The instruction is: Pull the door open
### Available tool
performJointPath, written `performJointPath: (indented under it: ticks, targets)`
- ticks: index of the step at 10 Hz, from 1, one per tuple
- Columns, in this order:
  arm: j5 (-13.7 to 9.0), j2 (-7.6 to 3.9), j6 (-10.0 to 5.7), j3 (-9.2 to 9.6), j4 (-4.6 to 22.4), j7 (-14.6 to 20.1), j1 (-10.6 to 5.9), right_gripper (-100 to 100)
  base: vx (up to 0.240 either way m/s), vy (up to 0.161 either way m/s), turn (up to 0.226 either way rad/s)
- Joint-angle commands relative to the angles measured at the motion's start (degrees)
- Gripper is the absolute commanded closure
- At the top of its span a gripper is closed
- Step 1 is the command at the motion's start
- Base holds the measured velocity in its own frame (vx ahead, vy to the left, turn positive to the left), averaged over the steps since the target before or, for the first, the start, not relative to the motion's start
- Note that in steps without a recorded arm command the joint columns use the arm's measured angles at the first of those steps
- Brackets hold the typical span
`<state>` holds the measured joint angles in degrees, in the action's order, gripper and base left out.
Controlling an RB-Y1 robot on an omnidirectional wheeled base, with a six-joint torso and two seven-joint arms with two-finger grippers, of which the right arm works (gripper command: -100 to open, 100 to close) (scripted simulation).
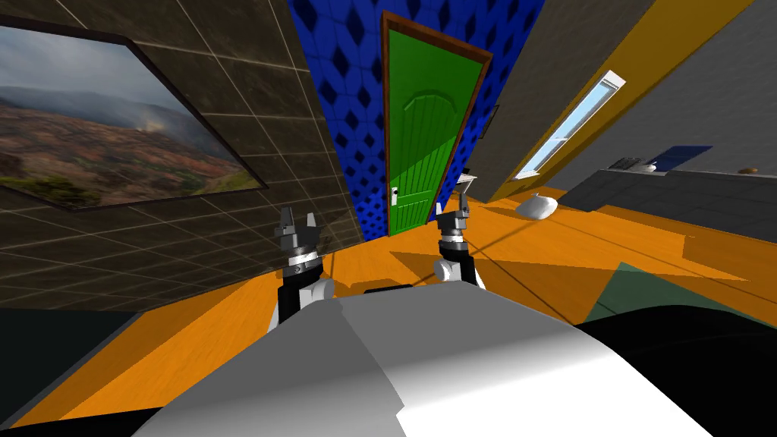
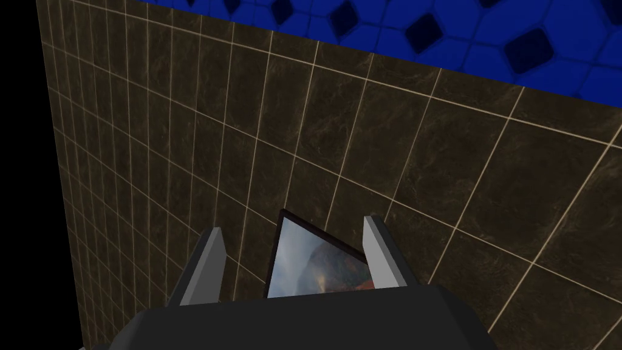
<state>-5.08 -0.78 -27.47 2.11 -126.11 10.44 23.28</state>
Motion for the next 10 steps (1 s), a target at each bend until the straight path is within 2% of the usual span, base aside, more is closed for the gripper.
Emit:
performJointPath:
  ticks: [1, 10]
  targets:
    - [-1.6, -0.65, 0.19, -0.11, 1.7, 1.9, -0.43, -100, 0.130, -0.071, 0.135]
    - [-9.4, -2.89, 1.66, -0.73, 11.1, 10.5, -4.07, -100, 0.094, -0.050, 0.118]
